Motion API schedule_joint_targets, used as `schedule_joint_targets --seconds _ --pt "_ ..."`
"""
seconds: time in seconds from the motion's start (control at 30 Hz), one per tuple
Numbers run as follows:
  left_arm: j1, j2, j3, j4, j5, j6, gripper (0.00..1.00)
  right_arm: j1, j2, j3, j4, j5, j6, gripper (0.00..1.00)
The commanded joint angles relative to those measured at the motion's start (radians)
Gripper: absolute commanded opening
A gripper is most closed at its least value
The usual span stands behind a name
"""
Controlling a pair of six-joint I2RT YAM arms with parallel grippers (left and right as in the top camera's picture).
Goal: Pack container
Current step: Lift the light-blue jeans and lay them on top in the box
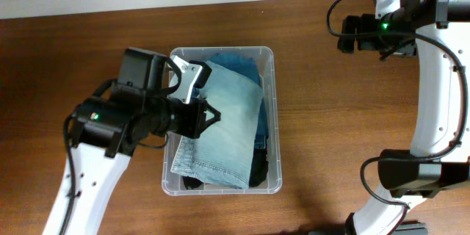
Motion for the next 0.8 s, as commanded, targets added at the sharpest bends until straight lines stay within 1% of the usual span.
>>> schedule_joint_targets --seconds 0.0,0.03,0.1,0.13,0.27,0.33,0.43,0.57,0.6,0.63,0.67,0.73,0.77 --pt "-0.002 0.055 -0.012 0.002 -0.043 -0.004 0.83 -0.002 -0.006 0.013 -0.006 0.006 0.004 0.99" --pt "-0.001 0.064 -0.012 0.000 -0.043 -0.004 0.99 -0.002 -0.006 0.013 -0.006 0.006 0.004 0.99" --pt "0.001 0.084 -0.011 -0.001 -0.083 -0.004 0.99 -0.002 -0.006 0.013 -0.006 0.006 0.004 0.99" --pt "0.001 0.084 -0.011 -0.001 -0.137 -0.004 0.99 -0.002 -0.006 0.013 -0.006 0.006 0.004 0.98" --pt "0.001 0.074 0.027 0.000 -0.438 -0.004 0.99 -0.002 -0.006 0.013 -0.006 0.006 0.004 0.99" --pt "0.001 0.064 0.063 0.007 -0.556 -0.002 0.99 -0.002 -0.006 0.013 -0.006 0.006 0.004 0.99" --pt "0.001 0.061 0.098 0.043 -0.591 0.062 0.99 -0.002 -0.006 0.013 -0.006 0.006 0.004 0.99" --pt "0.001 0.062 0.098 0.092 -0.592 0.066 0.99 -0.002 -0.006 0.013 -0.006 0.006 0.004 0.99" --pt "0.001 0.064 0.098 0.100 -0.592 0.087 0.99 -0.002 -0.006 0.013 -0.006 0.006 0.004 0.99" --pt "0.001 0.068 0.098 0.101 -0.592 0.105 0.95 -0.002 -0.006 0.013 -0.006 0.006 0.004 0.99" --pt "0.001 0.077 0.098 0.100 -0.592 0.121 0.79 -0.002 -0.006 0.013 -0.006 0.006 0.004 0.99" --pt "0.000 0.101 0.090 0.090 -0.584 0.120 0.31 -0.002 -0.006 0.013 -0.006 0.006 0.004 0.99" --pt "-0.001 0.122 0.085 0.072 -0.566 0.120 0.09 -0.002 -0.006 0.013 -0.006 0.006 0.004 0.99"
